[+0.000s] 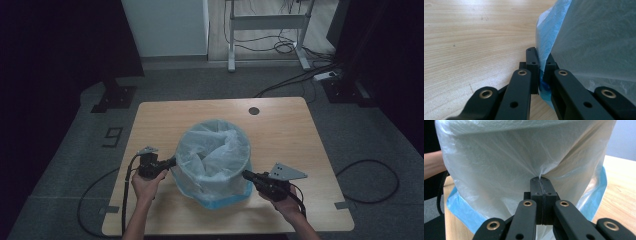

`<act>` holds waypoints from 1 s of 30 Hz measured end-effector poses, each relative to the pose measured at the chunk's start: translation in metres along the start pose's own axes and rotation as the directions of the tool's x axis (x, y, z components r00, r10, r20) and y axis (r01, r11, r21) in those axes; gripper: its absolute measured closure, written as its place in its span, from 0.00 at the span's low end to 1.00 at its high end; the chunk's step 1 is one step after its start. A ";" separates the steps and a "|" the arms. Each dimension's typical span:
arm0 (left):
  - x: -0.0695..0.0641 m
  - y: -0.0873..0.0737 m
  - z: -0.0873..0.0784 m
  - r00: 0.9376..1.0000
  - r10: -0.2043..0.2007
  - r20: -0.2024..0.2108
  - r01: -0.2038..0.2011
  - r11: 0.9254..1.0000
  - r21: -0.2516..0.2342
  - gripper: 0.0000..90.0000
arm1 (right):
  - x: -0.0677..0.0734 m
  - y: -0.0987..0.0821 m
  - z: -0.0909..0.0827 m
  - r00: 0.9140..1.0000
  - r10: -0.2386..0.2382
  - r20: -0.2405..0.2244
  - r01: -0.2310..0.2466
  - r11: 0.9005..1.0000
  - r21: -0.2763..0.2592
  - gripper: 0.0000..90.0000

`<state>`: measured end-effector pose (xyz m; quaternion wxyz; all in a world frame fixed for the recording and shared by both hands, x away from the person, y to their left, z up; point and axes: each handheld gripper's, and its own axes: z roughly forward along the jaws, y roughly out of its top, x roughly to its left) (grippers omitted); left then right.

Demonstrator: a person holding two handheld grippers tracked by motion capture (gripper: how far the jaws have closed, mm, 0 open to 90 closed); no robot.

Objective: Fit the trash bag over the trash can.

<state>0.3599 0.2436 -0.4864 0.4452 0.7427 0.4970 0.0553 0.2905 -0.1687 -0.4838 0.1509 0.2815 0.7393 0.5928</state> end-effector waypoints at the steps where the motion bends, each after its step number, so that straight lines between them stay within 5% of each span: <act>1: 0.000 0.000 0.000 1.000 0.003 -0.004 -0.003 1.000 0.008 0.97 | -0.001 -0.002 0.000 1.000 0.005 -0.001 -0.005 1.000 0.005 0.99; 5: 0.001 -0.002 0.001 1.000 -0.007 -0.008 0.008 0.999 0.031 0.96 | -0.007 -0.016 0.004 1.000 0.020 0.015 -0.020 0.998 0.053 0.99; 9: 0.003 -0.005 0.001 1.000 -0.014 -0.013 0.015 0.999 0.034 0.94 | -0.009 -0.016 0.002 0.999 0.035 0.020 -0.036 0.998 0.043 0.99; 12: 0.004 -0.006 -0.006 0.999 -0.014 -0.049 0.013 1.000 -0.026 0.76 | -0.006 -0.011 -0.001 0.999 0.034 0.035 -0.034 0.999 0.008 0.80; 18: 0.008 -0.007 -0.033 0.997 0.009 -0.080 -0.018 0.992 -0.124 0.43 | -0.004 -0.010 -0.007 0.997 0.049 0.052 -0.048 0.999 -0.026 0.59; 26: 0.012 -0.009 -0.058 0.995 0.092 -0.031 -0.097 0.967 -0.237 0.22 | -0.012 -0.014 -0.017 0.993 0.095 0.068 -0.092 0.995 -0.044 0.49; 30: 0.007 -0.005 -0.051 0.991 0.130 -0.023 -0.132 0.972 -0.193 0.15 | -0.013 -0.015 -0.017 0.992 0.101 0.070 -0.098 0.994 -0.041 0.49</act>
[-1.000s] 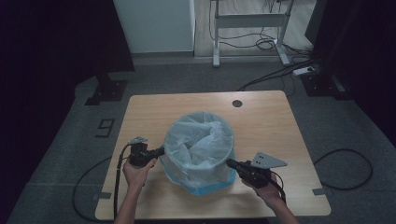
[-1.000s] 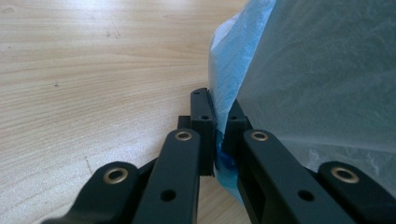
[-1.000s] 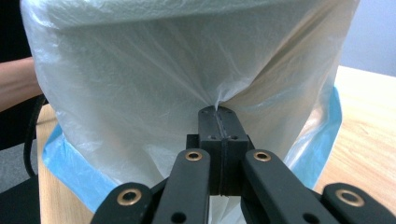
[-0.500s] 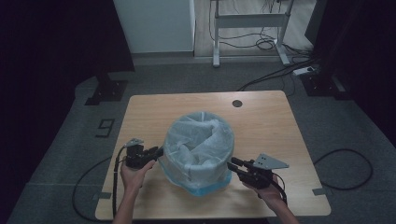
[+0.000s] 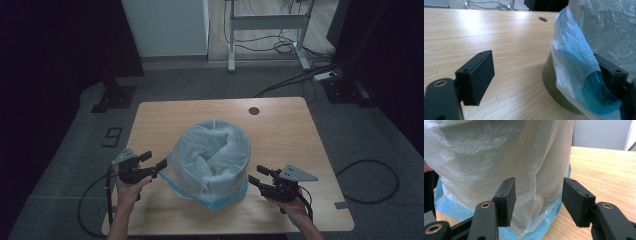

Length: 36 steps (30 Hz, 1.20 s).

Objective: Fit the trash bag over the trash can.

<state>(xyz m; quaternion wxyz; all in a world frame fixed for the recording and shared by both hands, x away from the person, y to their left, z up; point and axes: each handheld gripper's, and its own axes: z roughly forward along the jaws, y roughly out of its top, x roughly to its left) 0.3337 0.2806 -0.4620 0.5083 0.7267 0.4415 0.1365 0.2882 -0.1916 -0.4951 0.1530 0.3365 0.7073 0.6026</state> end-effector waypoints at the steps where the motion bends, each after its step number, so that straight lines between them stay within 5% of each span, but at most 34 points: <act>1: -0.003 0.002 0.004 1.000 0.006 -0.002 -0.006 1.000 0.014 0.15 | 0.001 0.000 0.001 1.000 -0.001 -0.001 0.001 1.000 0.002 0.49; 9: -0.016 0.021 0.018 1.000 0.020 -0.001 -0.020 0.999 0.036 0.09 | 0.006 0.002 0.005 1.000 -0.012 -0.009 0.012 1.000 0.018 0.48; 13: -0.019 0.026 0.011 0.999 0.040 -0.020 -0.039 0.999 0.019 0.09 | 0.006 0.002 0.004 1.000 -0.007 -0.009 0.008 1.000 0.015 0.48; 14: -0.021 0.033 -0.001 0.998 0.061 -0.021 -0.061 0.998 -0.008 0.10 | 0.005 0.002 0.002 1.000 -0.008 -0.008 0.008 1.000 0.015 0.48; 18: -0.024 0.044 -0.017 0.994 0.107 0.027 -0.106 0.993 -0.050 0.19 | 0.003 0.001 0.001 1.000 -0.002 -0.007 0.002 1.000 0.020 0.49; 19: -0.029 0.055 -0.024 0.983 0.160 0.085 -0.155 0.986 -0.061 0.24 | 0.002 0.000 0.001 1.000 0.000 -0.006 0.000 1.000 0.021 0.49; 20: -0.029 0.055 -0.024 0.983 0.160 0.085 -0.155 0.986 -0.061 0.31 | 0.002 0.000 0.001 1.000 0.000 -0.006 0.000 1.000 0.021 0.49; 21: -0.037 0.067 -0.027 0.967 0.219 0.133 -0.212 0.975 -0.064 0.36 | 0.001 0.000 0.000 1.000 0.000 -0.004 0.000 1.000 0.024 0.50; 22: -0.037 0.067 -0.027 0.967 0.219 0.133 -0.212 0.975 -0.064 0.41 | 0.001 0.000 0.000 1.000 0.000 -0.004 0.000 1.000 0.024 0.50; 24: -0.046 0.079 -0.025 0.945 0.274 0.181 -0.268 0.962 -0.058 0.45 | 0.001 -0.001 -0.001 1.000 0.001 -0.005 -0.001 1.000 0.023 0.51; 25: -0.057 0.091 -0.020 0.923 0.321 0.210 -0.319 0.947 -0.044 0.48 | 0.000 -0.001 -0.003 1.000 0.004 -0.004 -0.003 1.000 0.022 0.52; 26: -0.057 0.091 -0.020 0.923 0.321 0.210 -0.319 0.947 -0.044 0.50 | 0.000 -0.001 -0.003 1.000 0.004 -0.004 -0.003 1.000 0.022 0.52; 27: -0.066 0.101 -0.013 0.901 0.357 0.249 -0.363 0.931 -0.020 0.51 | -0.001 -0.002 -0.006 1.000 0.007 -0.003 -0.007 1.000 0.019 0.53; 28: -0.066 0.101 -0.013 0.901 0.357 0.249 -0.363 0.931 -0.020 0.53 | -0.001 -0.002 -0.006 1.000 0.007 -0.003 -0.007 1.000 0.019 0.53; 29: -0.075 0.109 -0.005 0.882 0.386 0.270 -0.405 0.914 0.016 0.53 | -0.002 -0.003 -0.009 1.000 0.007 0.001 -0.007 1.000 0.017 0.53; 30: -0.075 0.109 -0.005 0.882 0.386 0.270 -0.405 0.914 0.016 0.54 | -0.002 -0.003 -0.009 1.000 0.007 0.001 -0.007 1.000 0.017 0.53; 33: -0.082 0.122 0.015 0.863 0.396 0.314 -0.441 0.894 0.085 0.54 | -0.003 -0.005 -0.015 1.000 0.017 0.008 -0.017 1.000 0.013 0.53; 36: -0.082 0.127 0.024 0.857 0.387 0.340 -0.444 0.889 0.108 0.56 | -0.004 -0.005 -0.016 1.000 0.019 0.010 -0.019 1.000 0.013 0.54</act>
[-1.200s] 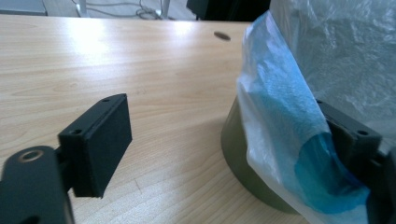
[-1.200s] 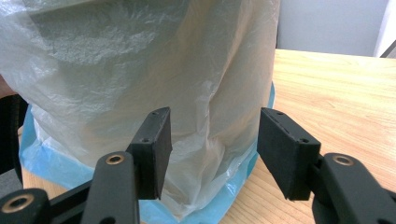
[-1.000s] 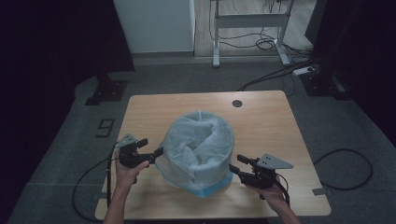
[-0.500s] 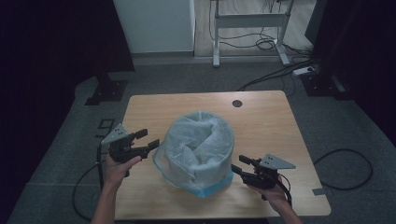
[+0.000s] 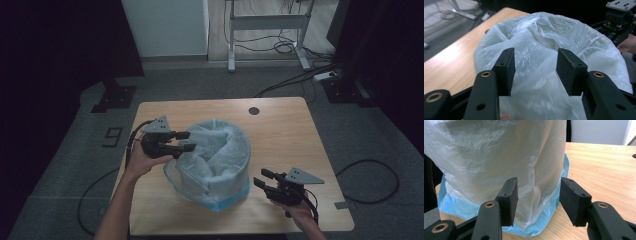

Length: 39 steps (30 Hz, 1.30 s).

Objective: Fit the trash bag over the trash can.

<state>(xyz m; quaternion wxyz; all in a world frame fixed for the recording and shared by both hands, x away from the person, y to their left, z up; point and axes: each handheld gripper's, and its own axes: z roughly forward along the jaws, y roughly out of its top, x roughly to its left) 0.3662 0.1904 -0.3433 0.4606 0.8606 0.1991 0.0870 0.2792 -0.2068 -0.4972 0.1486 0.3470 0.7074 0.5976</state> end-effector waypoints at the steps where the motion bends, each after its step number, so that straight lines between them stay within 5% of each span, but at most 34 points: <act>1: 0.005 0.004 0.007 1.000 0.002 0.023 -0.003 0.999 0.033 0.57 | -0.001 0.000 -0.001 1.000 0.006 -0.004 -0.006 1.000 0.001 0.55; 7: 0.013 0.014 0.026 0.998 0.003 0.058 -0.012 0.989 0.146 0.67 | -0.005 -0.002 -0.005 1.000 0.020 0.006 -0.020 1.000 -0.002 0.55; 9: 0.014 0.017 0.036 0.998 0.009 0.067 -0.023 0.976 0.217 0.69 | -0.006 -0.002 -0.005 1.000 0.024 0.007 -0.024 1.000 -0.003 0.55; 11: 0.014 0.018 0.039 0.997 0.008 0.072 -0.025 0.970 0.240 0.70 | -0.006 -0.002 -0.006 1.000 0.024 0.007 -0.024 1.000 -0.002 0.55; 13: 0.010 0.018 0.049 0.996 0.028 0.081 -0.052 0.949 0.310 0.70 | -0.006 -0.002 -0.005 1.000 0.025 0.006 -0.025 1.000 0.001 0.55; 17: 0.006 0.017 0.056 0.996 0.039 0.086 -0.067 0.935 0.349 0.70 | -0.005 -0.003 -0.005 1.000 0.022 0.000 -0.022 1.000 0.005 0.55; 20: 0.005 0.017 0.057 0.995 0.041 0.087 -0.069 0.934 0.352 0.70 | -0.004 -0.003 -0.004 1.000 0.021 -0.002 -0.021 1.000 0.008 0.55; 24: 0.000 0.019 0.061 0.994 0.066 0.085 -0.094 0.917 0.387 0.68 | -0.005 -0.003 -0.004 1.000 0.021 -0.004 -0.021 1.000 0.014 0.55; 26: -0.001 0.020 0.061 0.993 0.072 0.089 -0.100 0.919 0.381 0.64 | -0.005 -0.003 -0.003 1.000 0.020 -0.004 -0.020 1.000 0.015 0.55; 27: -0.002 0.022 0.056 0.993 0.078 0.085 -0.103 0.931 0.351 0.63 | -0.005 -0.003 -0.004 1.000 0.021 -0.003 -0.021 1.000 0.014 0.55; 28: -0.002 0.022 0.056 0.993 0.078 0.085 -0.103 0.931 0.351 0.61 | -0.005 -0.003 -0.004 1.000 0.021 -0.003 -0.021 1.000 0.014 0.55; 29: -0.005 0.025 0.049 0.992 0.079 0.094 -0.104 0.946 0.306 0.60 | -0.005 -0.003 -0.004 1.000 0.022 -0.002 -0.022 1.000 0.013 0.55; 33: -0.012 0.032 0.044 0.985 0.096 0.141 -0.129 0.961 0.245 0.58 | -0.004 -0.004 -0.003 1.000 0.023 -0.004 -0.023 1.000 0.015 0.54; 36: -0.016 0.036 0.047 0.981 0.107 0.162 -0.145 0.959 0.244 0.58 | -0.003 -0.004 -0.002 1.000 0.018 -0.005 -0.018 1.000 0.017 0.54; 39: -0.023 0.041 0.062 0.975 0.123 0.183 -0.173 0.942 0.288 0.59 | -0.002 -0.003 -0.002 1.000 0.019 -0.008 -0.019 1.000 0.013 0.54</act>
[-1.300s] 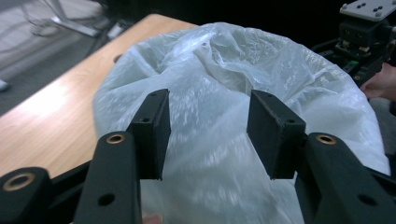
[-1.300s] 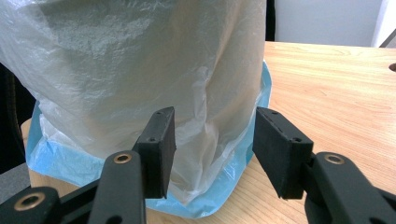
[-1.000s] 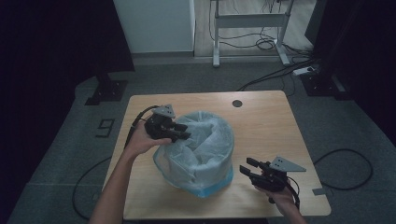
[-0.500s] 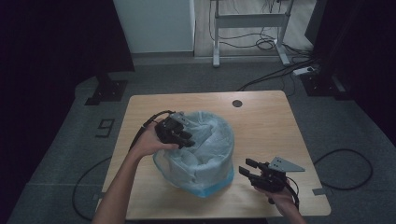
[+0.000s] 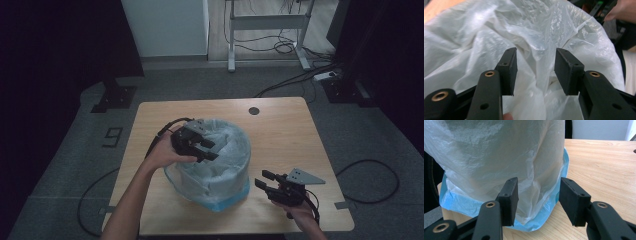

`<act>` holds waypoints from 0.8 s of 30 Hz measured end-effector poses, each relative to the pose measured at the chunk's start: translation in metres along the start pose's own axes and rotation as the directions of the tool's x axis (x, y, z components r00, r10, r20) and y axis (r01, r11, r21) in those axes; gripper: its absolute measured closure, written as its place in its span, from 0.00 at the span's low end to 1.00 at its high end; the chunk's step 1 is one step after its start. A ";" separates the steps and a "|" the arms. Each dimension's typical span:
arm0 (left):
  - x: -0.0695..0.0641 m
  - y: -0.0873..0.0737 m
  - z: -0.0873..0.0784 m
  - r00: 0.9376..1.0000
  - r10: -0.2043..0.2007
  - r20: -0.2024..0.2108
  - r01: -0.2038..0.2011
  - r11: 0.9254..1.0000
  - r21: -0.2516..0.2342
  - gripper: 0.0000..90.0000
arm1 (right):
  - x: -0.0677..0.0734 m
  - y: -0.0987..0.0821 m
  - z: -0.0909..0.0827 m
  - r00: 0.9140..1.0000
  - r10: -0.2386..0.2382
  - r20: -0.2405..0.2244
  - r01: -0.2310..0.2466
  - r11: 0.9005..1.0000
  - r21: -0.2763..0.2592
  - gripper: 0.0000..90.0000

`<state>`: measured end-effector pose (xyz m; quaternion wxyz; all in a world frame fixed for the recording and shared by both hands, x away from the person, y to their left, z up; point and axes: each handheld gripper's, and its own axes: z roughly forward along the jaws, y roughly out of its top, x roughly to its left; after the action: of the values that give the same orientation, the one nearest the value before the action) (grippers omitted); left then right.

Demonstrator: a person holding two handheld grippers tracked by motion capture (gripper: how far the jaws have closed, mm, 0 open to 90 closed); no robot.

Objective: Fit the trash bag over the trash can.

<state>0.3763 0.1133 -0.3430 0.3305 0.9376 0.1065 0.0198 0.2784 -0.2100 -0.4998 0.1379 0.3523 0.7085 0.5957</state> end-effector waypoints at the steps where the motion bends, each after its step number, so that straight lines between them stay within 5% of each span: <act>1: 0.000 0.000 0.000 1.000 0.000 0.000 0.000 1.000 0.000 0.60 | 0.000 0.000 0.000 1.000 0.000 0.000 0.000 1.000 0.000 0.54; 6: -0.006 0.010 0.019 1.000 0.019 0.007 -0.020 0.993 0.121 0.70 | -0.002 0.000 -0.002 1.000 0.002 0.003 -0.002 1.000 -0.001 0.54; 13: -0.010 0.010 0.025 0.999 0.027 0.018 -0.029 0.989 0.147 0.65 | -0.002 0.000 -0.003 1.000 0.000 0.004 0.000 1.000 -0.005 0.54; 17: -0.014 0.004 0.013 0.999 0.024 -0.024 -0.022 0.997 0.070 0.50 | -0.001 0.001 -0.003 1.000 -0.002 0.006 0.002 1.000 -0.006 0.54; 18: -0.016 -0.001 0.004 0.999 0.011 -0.053 -0.011 1.000 0.004 0.47 | -0.001 0.001 -0.003 1.000 -0.002 0.007 0.002 1.000 -0.008 0.54; 24: -0.024 -0.021 -0.018 0.990 -0.042 -0.135 0.026 0.992 -0.123 0.36 | -0.001 0.001 -0.003 1.000 -0.009 0.024 0.009 1.000 -0.006 0.52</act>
<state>0.3472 0.1354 -0.3415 0.3790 0.9102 0.1436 0.0853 0.2776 -0.2130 -0.4986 0.1500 0.3558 0.7065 0.5931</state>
